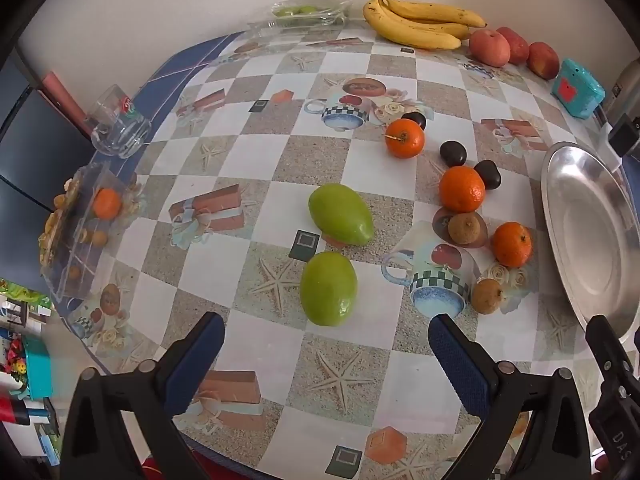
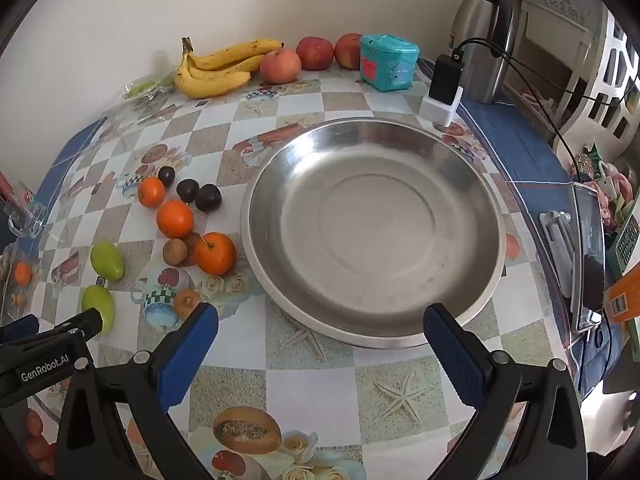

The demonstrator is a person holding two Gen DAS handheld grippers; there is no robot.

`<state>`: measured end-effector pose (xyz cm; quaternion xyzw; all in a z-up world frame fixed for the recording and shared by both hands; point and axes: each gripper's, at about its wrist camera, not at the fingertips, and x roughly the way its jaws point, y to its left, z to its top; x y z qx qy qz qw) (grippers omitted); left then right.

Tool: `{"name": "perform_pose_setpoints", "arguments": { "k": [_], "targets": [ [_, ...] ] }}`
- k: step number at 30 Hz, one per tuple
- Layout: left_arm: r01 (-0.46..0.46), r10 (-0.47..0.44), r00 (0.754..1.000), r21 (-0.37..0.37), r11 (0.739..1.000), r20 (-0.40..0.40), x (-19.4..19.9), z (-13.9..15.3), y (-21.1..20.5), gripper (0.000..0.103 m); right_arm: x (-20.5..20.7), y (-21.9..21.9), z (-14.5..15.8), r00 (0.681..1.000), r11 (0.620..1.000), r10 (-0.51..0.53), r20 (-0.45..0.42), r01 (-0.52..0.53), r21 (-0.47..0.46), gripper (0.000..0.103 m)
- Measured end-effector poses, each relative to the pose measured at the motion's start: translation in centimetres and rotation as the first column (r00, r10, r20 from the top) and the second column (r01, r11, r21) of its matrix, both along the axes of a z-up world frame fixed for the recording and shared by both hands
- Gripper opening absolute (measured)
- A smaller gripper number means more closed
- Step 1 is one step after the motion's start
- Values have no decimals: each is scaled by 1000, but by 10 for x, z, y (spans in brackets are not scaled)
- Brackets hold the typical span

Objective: Organize fruits

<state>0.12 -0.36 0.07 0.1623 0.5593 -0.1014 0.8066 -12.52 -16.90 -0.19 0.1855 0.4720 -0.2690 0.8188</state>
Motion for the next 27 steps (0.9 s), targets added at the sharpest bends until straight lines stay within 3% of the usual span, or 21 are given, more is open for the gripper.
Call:
{"name": "perform_pose_setpoints", "arguments": {
  "k": [27],
  "targets": [
    [17, -18, 999, -26, 1000, -40, -2, -2, 0, 103, 2, 1, -2, 1000, 1000, 0, -2, 0, 8, 102]
  ]
}}
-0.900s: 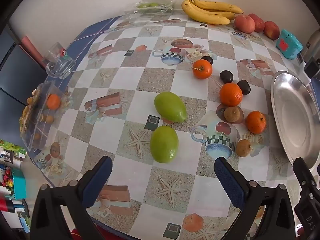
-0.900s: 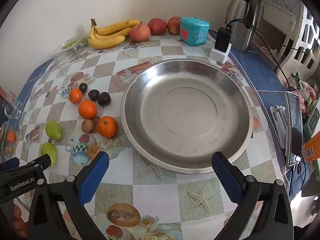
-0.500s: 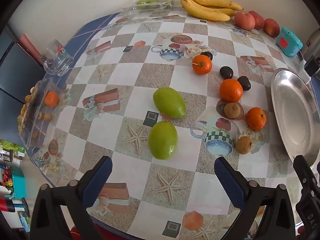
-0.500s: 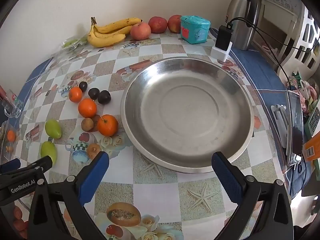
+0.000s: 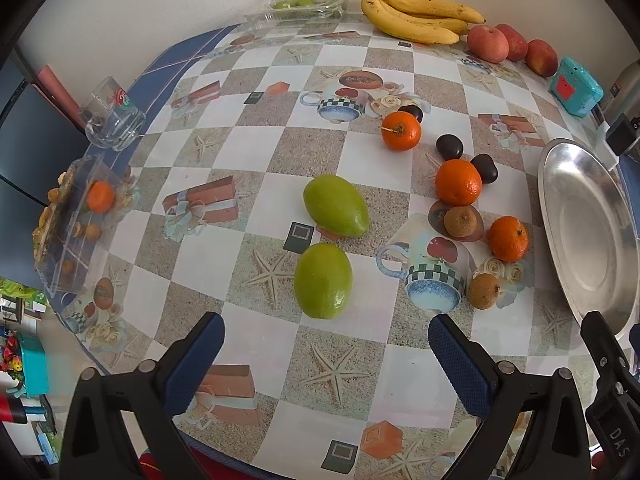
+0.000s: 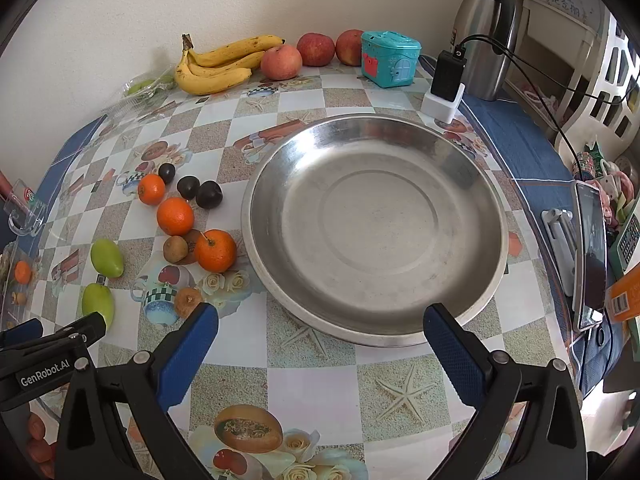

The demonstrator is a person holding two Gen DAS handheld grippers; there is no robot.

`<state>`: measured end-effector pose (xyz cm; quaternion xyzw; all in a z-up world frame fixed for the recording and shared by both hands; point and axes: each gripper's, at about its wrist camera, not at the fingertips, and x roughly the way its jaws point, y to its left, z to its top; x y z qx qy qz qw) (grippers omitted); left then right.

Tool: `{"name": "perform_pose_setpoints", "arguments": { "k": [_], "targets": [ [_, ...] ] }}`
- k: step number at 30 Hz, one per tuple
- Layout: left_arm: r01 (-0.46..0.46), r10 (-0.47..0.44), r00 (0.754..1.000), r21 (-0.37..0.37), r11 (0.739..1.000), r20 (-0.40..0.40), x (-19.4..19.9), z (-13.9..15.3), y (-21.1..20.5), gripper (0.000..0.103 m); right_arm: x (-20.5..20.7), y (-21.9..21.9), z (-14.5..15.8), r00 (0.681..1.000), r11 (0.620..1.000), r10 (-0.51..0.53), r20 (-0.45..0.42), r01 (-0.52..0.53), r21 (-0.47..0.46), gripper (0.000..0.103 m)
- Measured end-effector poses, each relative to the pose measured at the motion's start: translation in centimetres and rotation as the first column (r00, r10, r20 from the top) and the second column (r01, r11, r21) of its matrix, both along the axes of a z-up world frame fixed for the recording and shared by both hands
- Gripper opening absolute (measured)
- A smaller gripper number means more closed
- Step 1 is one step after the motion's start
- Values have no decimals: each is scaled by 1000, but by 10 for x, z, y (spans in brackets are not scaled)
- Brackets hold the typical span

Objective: Organize fruits

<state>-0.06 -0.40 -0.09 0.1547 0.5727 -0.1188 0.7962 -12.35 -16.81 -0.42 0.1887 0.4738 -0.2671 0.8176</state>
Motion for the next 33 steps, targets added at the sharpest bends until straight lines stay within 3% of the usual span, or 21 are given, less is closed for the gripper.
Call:
{"name": "perform_pose_setpoints", "arguments": {
  "k": [33],
  "targets": [
    [-20, 19, 999, -25, 999, -25, 1, -2, 4, 103, 2, 3, 0, 1000, 1000, 5, -4, -5, 0, 102]
  ]
}}
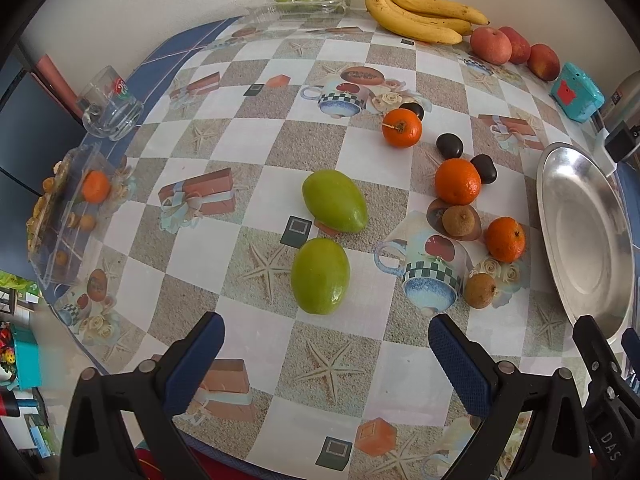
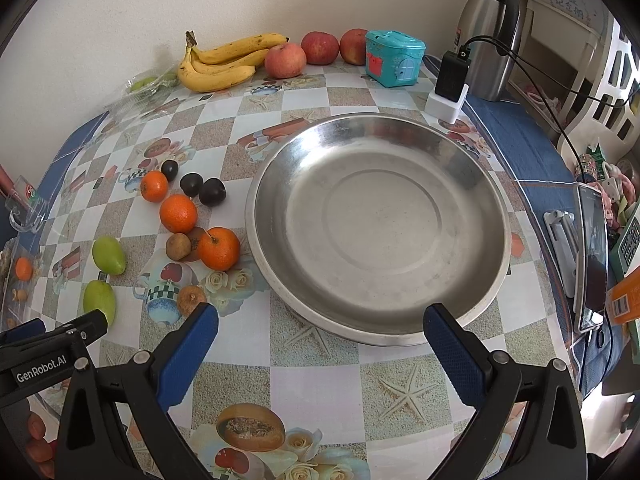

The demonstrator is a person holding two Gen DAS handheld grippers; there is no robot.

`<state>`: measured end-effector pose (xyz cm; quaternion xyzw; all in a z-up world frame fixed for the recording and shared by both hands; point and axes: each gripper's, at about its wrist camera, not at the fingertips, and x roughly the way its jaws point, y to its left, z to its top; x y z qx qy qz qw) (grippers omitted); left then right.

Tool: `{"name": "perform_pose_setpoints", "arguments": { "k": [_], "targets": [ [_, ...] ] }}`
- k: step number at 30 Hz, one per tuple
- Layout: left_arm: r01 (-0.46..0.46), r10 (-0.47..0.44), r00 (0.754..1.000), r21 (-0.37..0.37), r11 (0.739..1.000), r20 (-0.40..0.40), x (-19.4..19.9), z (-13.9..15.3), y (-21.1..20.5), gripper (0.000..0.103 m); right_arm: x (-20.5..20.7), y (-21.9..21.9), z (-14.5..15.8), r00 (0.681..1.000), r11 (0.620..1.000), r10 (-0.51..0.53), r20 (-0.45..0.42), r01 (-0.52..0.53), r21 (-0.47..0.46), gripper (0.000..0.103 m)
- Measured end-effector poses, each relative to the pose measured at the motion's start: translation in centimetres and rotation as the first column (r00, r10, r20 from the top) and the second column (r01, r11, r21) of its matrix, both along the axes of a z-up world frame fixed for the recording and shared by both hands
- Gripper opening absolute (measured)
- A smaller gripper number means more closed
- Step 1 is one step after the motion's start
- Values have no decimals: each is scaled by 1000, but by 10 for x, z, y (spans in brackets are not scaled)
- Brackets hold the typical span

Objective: Organize fruits

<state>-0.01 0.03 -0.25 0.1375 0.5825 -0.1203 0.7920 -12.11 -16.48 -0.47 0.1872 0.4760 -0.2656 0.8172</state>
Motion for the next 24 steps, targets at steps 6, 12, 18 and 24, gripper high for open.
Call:
{"name": "perform_pose_setpoints", "arguments": {
  "k": [6, 12, 18, 24],
  "targets": [
    [-2, 2, 1000, -2, 1000, 2, 0, 1, 1, 103, 0, 0, -1, 1000, 1000, 0, 0, 0, 0, 102],
    [0, 0, 1000, -15, 1000, 4, 0, 3, 1, 103, 0, 2, -1, 1000, 1000, 1, -2, -1, 0, 102],
    [12, -11, 1000, -23, 1000, 17, -1, 6, 0, 103, 0, 1, -2, 1000, 1000, 1, -2, -1, 0, 102],
    [11, -10, 1000, -22, 1000, 27, 0, 7, 0, 103, 0, 2, -1, 1000, 1000, 3, 0, -3, -3, 102]
  ]
}}
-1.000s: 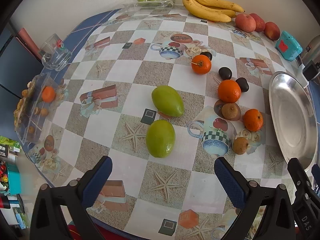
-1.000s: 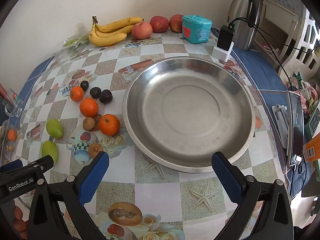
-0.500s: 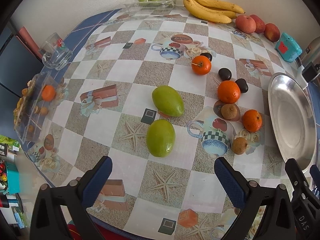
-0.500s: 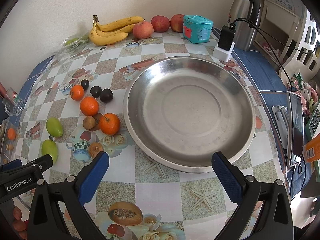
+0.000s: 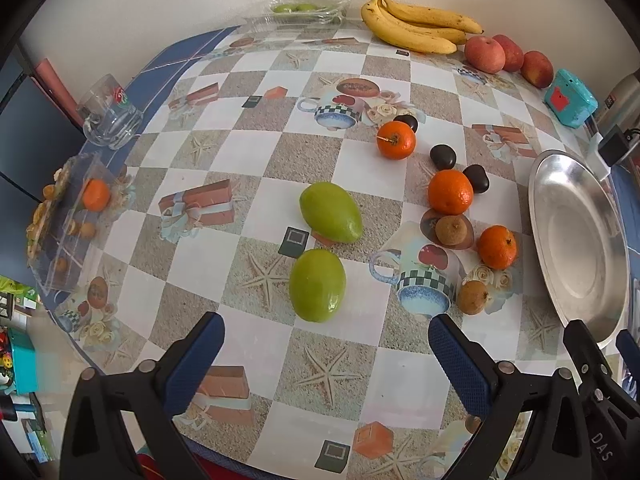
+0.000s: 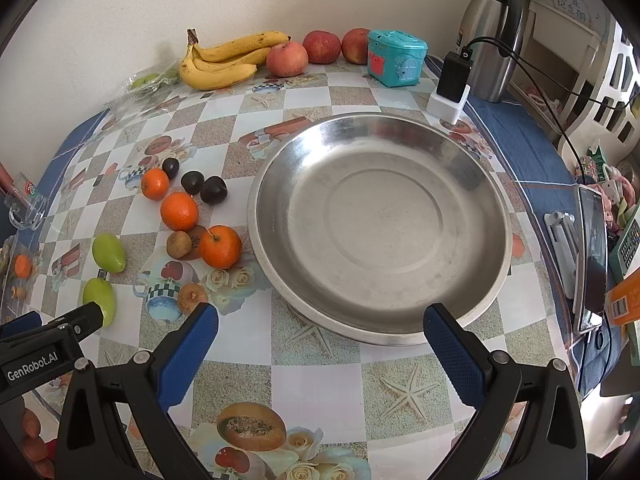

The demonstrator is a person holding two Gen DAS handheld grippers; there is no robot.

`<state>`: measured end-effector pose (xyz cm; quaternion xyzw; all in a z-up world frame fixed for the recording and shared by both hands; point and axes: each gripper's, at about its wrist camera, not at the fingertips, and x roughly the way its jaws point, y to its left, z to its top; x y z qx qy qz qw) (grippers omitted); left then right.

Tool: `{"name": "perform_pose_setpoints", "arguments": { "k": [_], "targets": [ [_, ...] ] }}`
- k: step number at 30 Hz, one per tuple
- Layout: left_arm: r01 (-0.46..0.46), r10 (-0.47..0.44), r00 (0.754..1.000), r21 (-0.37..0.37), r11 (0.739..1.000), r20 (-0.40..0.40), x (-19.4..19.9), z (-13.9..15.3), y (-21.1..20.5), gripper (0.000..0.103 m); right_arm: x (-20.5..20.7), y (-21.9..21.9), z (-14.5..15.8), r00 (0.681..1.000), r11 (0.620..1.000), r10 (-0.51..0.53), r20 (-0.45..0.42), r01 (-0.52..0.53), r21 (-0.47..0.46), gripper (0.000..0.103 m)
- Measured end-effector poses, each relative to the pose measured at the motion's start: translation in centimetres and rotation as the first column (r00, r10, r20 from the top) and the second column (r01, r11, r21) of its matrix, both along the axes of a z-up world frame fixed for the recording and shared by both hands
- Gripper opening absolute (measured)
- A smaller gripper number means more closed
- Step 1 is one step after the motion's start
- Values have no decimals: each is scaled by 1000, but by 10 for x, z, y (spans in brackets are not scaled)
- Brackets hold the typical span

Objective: Organize fruits

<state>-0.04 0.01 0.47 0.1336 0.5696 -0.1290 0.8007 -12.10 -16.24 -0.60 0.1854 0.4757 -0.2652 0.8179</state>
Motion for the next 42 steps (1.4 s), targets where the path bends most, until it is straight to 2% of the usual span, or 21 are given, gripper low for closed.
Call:
{"name": "perform_pose_setpoints", "arguments": {
  "k": [11, 14, 20, 24, 27, 34, 38, 42],
  "targets": [
    [-9, 9, 1000, -4, 1000, 17, 10, 1, 5, 103, 2, 3, 5, 1000, 1000, 10, 1, -10, 3, 102],
    [-46, 47, 998, -29, 998, 29, 20, 4, 16, 103, 7, 6, 5, 999, 999, 32, 14, -32, 21, 102],
    [-132, 140, 989, -131, 983, 54, 41, 7, 44, 103, 26, 20, 0, 988, 984, 117, 106, -129, 125, 102],
    [-170, 181, 981, -143, 975, 67, 51, 4, 55, 103, 42, 34, -5, 978, 972, 175, 115, -190, 135, 102],
    [-189, 196, 980, -141, 972, 37, 55, -7, 58, 103, 51, 41, -8, 972, 967, 205, 115, -220, 132, 102],
    [-137, 133, 990, -119, 983, -47, 53, -25, 44, 103, 67, 48, -30, 969, 957, 239, 66, -247, 153, 102],
    [-133, 122, 989, -130, 983, -88, 53, -33, 42, 103, 72, 52, -34, 963, 950, 264, 46, -268, 163, 102],
    [-132, 118, 988, -146, 980, -105, 52, -35, 42, 98, 81, 61, -39, 951, 941, 310, 10, -309, 136, 102]
  ]
}}
